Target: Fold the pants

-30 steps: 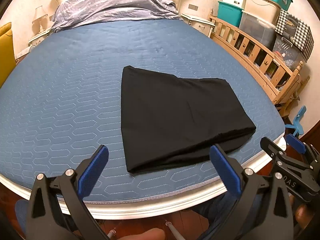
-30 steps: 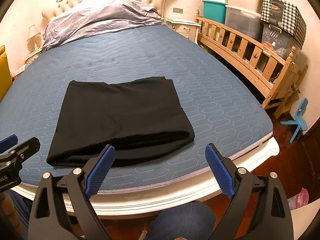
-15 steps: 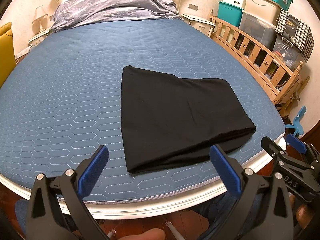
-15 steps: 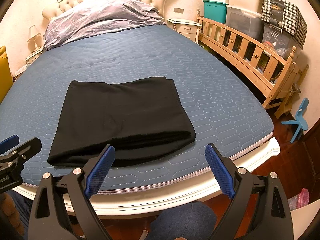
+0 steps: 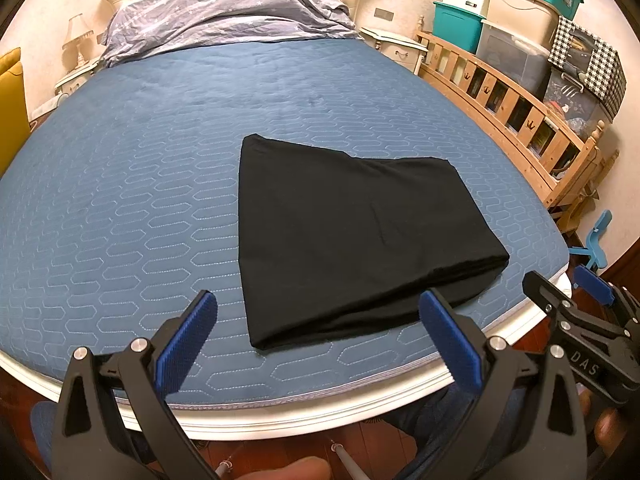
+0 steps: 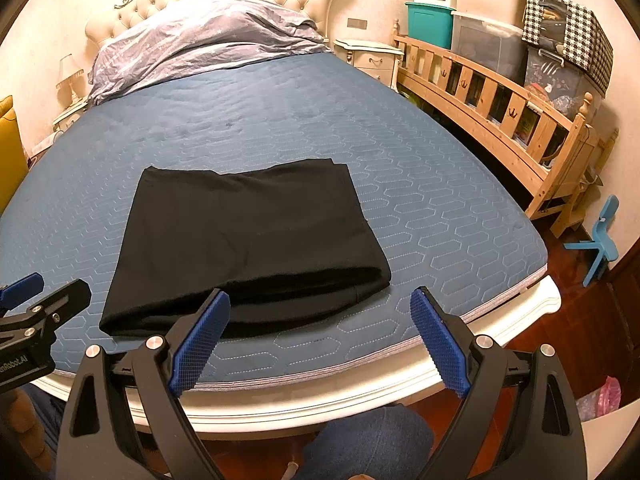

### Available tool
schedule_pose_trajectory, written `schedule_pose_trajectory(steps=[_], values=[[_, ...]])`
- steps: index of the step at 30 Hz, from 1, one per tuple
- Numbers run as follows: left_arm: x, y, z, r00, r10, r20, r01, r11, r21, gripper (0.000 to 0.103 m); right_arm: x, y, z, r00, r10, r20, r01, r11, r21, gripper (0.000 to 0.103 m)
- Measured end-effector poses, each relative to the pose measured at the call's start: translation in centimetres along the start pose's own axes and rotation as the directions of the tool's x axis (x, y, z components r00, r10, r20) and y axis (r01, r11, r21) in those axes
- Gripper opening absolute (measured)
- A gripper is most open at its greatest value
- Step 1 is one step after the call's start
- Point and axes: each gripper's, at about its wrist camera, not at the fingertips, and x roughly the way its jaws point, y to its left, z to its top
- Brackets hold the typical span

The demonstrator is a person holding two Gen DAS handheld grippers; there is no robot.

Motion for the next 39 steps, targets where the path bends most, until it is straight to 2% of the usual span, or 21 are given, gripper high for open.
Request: schedule_pose_trajectory(steps=[25,30,39], values=[[0.0,-0.3,0.1,1.000,-0.001,-0.002,0.001,1.000,0.003,0.101,-0.5,0.1,0.2,1.000,0.005,0.003,-0.005,1.000,0.007,0.088],[0.0,-0.6,0.1,1.000,-0.020,0.022,0.020,1.000,0.022,0.101,-0.5,0.1,0.2,1.000,0.006,0.003,-0.006,1.000,0.007,0.088],[1.2,0.1,1.4,0.998,-0.058,-0.006,0.058,0.998,0.009,0.101,-0.3,0.0,0.5,1.000,0.024,0.002,-0.024,1.000,0.012,0.088]])
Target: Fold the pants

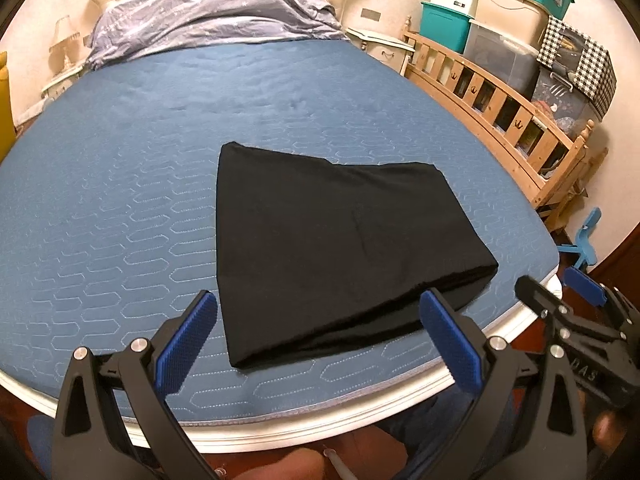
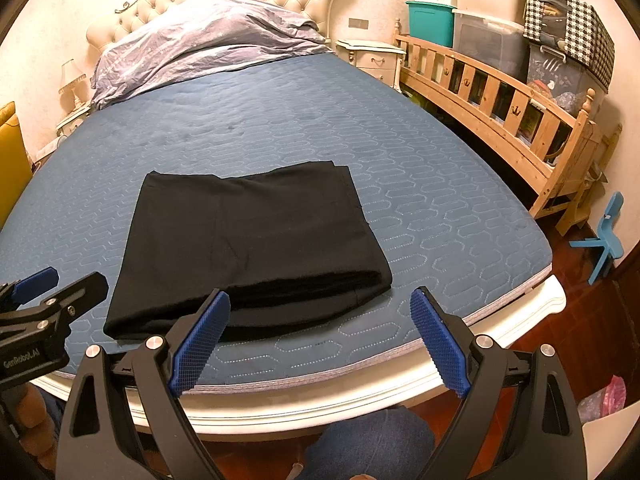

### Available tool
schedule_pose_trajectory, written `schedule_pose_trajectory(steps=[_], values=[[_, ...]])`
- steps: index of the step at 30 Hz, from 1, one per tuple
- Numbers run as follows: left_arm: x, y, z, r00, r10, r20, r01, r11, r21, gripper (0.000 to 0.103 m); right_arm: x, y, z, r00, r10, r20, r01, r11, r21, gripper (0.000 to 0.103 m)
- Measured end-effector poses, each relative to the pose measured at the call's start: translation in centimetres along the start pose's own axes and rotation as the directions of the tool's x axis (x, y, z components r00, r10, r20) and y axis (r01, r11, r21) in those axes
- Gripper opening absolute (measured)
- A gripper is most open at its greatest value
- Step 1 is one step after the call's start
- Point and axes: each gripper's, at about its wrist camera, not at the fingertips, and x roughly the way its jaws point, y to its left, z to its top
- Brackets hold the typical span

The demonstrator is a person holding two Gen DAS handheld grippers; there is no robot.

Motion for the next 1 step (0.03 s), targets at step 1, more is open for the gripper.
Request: schedule_pose_trajectory(steps=[1], values=[[0.13,0.40,0.10,1.000,-0.001,-0.002,0.001,1.000,-0.006,0.101,0.18,-0.09,0.24,1.000,0.003,0.000,-0.003,1.000,-0.002,0.088]])
